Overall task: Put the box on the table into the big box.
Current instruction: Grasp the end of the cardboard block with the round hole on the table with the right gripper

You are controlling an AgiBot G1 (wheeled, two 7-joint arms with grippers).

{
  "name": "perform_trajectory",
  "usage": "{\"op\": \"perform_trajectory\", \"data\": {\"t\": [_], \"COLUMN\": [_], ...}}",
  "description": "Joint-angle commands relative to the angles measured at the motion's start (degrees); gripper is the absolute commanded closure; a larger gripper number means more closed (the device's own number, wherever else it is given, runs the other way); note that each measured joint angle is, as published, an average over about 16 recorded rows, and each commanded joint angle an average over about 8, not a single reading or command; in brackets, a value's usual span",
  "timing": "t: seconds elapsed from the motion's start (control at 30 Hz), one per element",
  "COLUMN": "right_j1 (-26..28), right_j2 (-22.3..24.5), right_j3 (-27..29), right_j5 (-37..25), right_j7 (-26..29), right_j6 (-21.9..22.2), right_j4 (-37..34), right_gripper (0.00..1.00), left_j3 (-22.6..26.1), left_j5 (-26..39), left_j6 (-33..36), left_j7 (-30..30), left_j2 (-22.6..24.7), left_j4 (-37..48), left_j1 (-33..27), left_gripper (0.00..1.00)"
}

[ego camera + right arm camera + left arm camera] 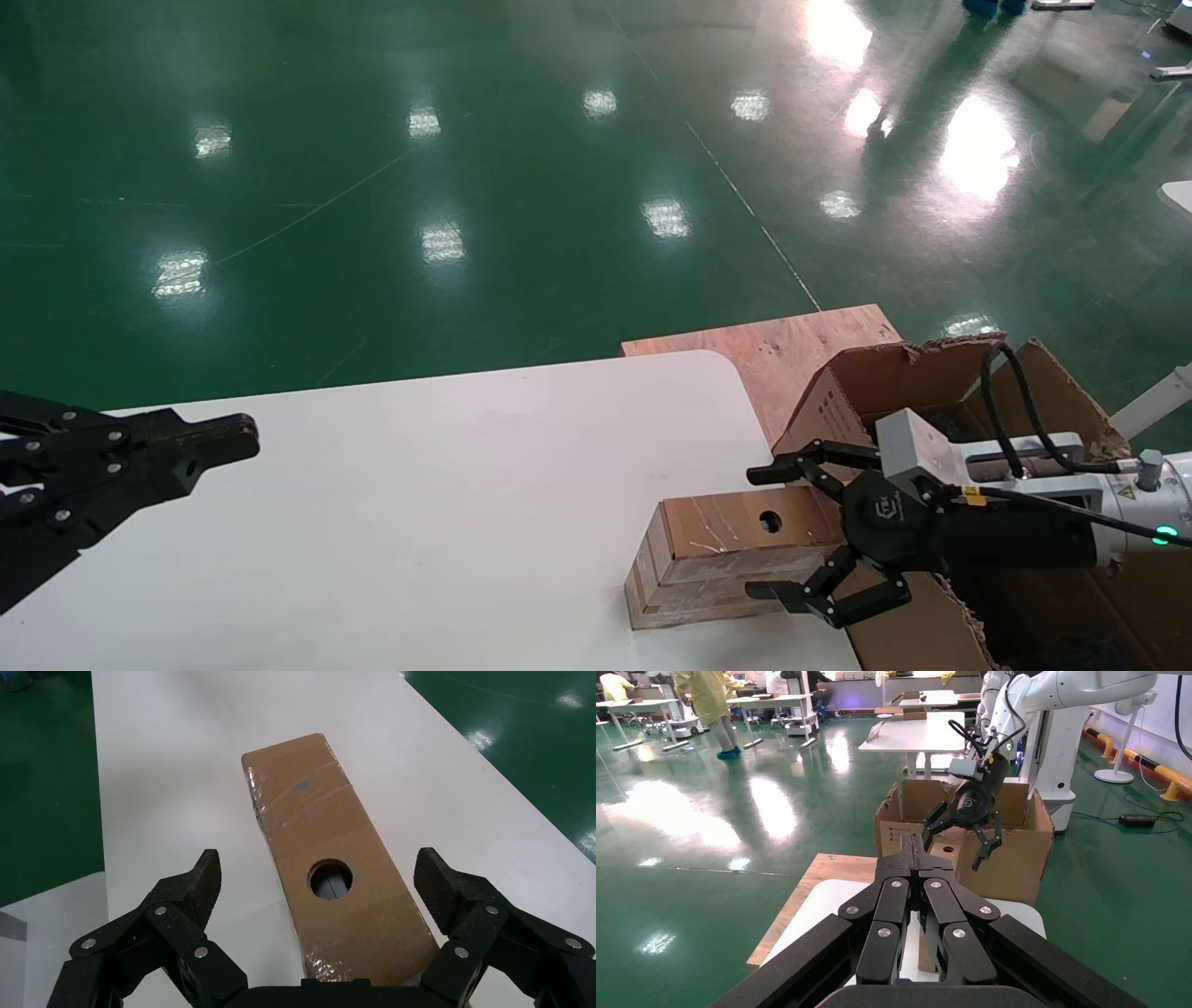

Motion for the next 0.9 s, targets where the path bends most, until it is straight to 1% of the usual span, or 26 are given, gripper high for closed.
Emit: {"op": "perform_trajectory", "data": {"t": [0.03, 0.37, 0.4, 0.63, 0.67, 0.83, 0.87, 0.9], "right_j1": [0.1, 1.1, 1.1, 1.2, 1.2, 1.1, 1.1, 1.1], "right_j2": [0.0, -0.2, -0.2, -0.2, -0.2, -0.2, -0.2, -0.2], "right_j3": [-0.6, -2.6, -2.6, -2.7, -2.7, -2.6, -2.6, -2.6], "right_j5": [0.2, 0.7, 0.7, 0.8, 0.8, 0.7, 0.7, 0.6], "right_j7": [-0.1, 0.0, 0.0, 0.0, 0.0, -0.1, -0.1, -0.1], "right_j6": [0.0, 0.0, 0.0, 0.0, 0.0, 0.0, 0.1, 0.1], "right_j4": [-0.2, -1.4, -1.5, -1.6, -1.6, -1.5, -1.5, -1.4], "right_gripper": [0.0, 0.0, 0.06, 0.94, 1.0, 1.0, 1.0, 1.0], "left_j3": [0.0, 0.0, 0.0, 0.0, 0.0, 0.0, 0.0, 0.0], "left_j5": [0.0, 0.0, 0.0, 0.0, 0.0, 0.0, 0.0, 0.0], "left_j6": [0.0, 0.0, 0.0, 0.0, 0.0, 0.0, 0.0, 0.0], "left_j7": [0.0, 0.0, 0.0, 0.0, 0.0, 0.0, 0.0, 0.0], "left_j2": [0.0, 0.0, 0.0, 0.0, 0.0, 0.0, 0.0, 0.0], "left_j4": [0.0, 0.0, 0.0, 0.0, 0.0, 0.0, 0.0, 0.0], "left_j1": [0.0, 0.0, 0.0, 0.0, 0.0, 0.0, 0.0, 0.0], "left_gripper": [1.0, 1.0, 1.0, 1.0, 1.0, 1.0, 0.97, 0.84]}}
